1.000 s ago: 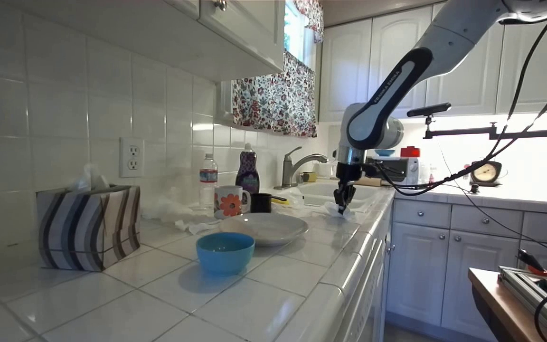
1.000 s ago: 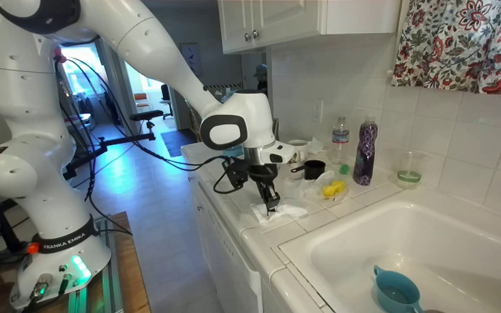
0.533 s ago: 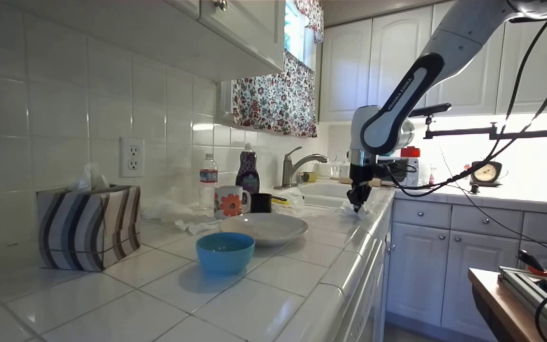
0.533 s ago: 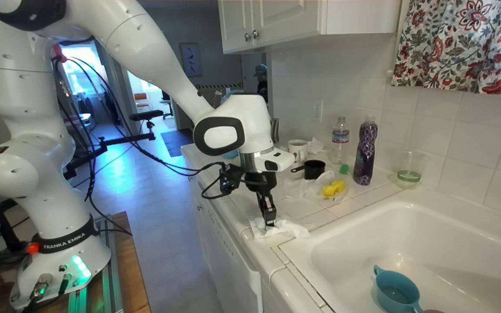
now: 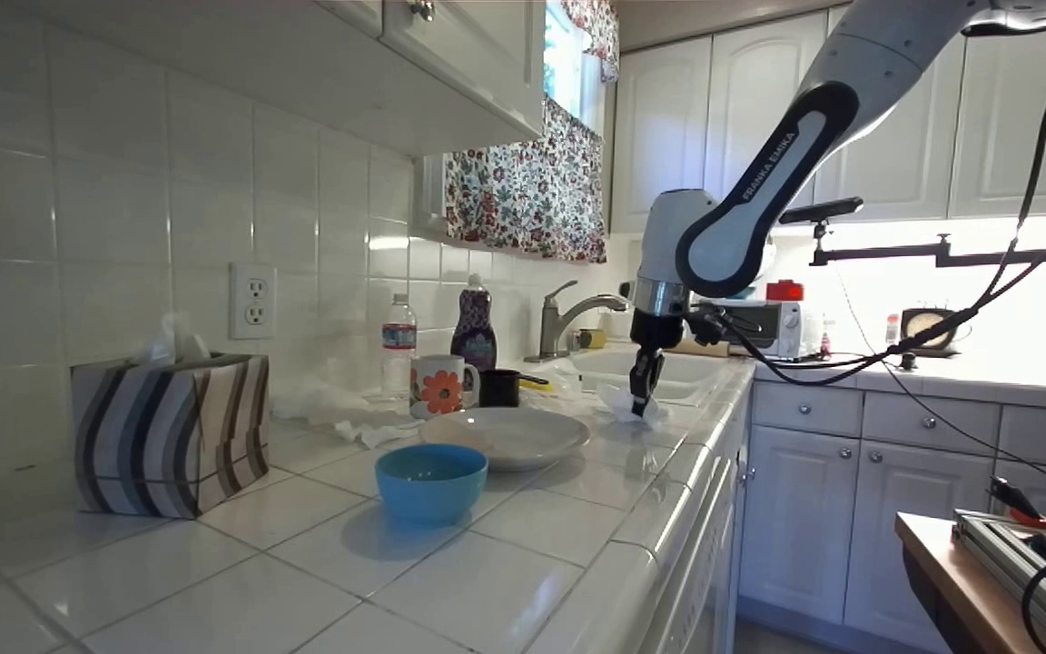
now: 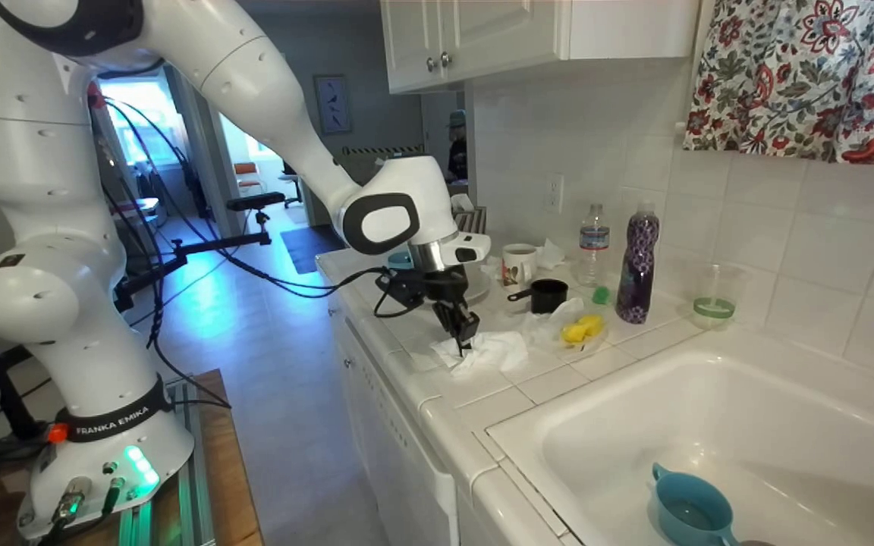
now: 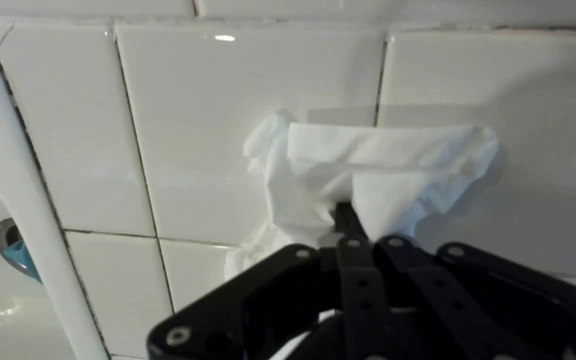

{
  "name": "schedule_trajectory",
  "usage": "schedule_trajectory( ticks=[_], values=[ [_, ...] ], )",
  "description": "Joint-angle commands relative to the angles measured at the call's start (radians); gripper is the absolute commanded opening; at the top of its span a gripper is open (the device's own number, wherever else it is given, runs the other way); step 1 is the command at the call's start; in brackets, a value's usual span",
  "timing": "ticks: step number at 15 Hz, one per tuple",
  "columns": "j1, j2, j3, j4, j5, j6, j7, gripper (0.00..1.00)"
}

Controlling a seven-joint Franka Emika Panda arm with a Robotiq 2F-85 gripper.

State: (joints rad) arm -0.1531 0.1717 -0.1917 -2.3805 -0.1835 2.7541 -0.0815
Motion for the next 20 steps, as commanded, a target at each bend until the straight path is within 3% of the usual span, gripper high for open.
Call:
schedule_trajectory(
  ticks=[1, 4, 6, 8, 11, 12, 15, 20],
  values=[
    [0.078, -0.001, -0.125, 0.022, -0.230, 0.056, 0.254, 0.00],
    [0.163, 0.017, -0.275, 0.073, -0.431, 0.054, 0.487, 0.00],
    [0.195, 0.021, -0.323, 0.095, -0.550, 0.027, 0.635, 0.00],
    [0.159, 0.018, -0.282, 0.100, -0.624, 0.001, 0.715, 0.00],
    [0.133, 0.017, -0.233, 0.093, -0.650, -0.011, 0.766, 0.00],
    [0.127, 0.018, -0.219, 0.090, -0.640, -0.017, 0.771, 0.25],
    [0.115, 0.015, -0.195, 0.091, -0.638, -0.048, 0.811, 0.40],
    [0.105, -0.002, -0.191, 0.101, -0.655, -0.137, 0.958, 0.76]
  ],
)
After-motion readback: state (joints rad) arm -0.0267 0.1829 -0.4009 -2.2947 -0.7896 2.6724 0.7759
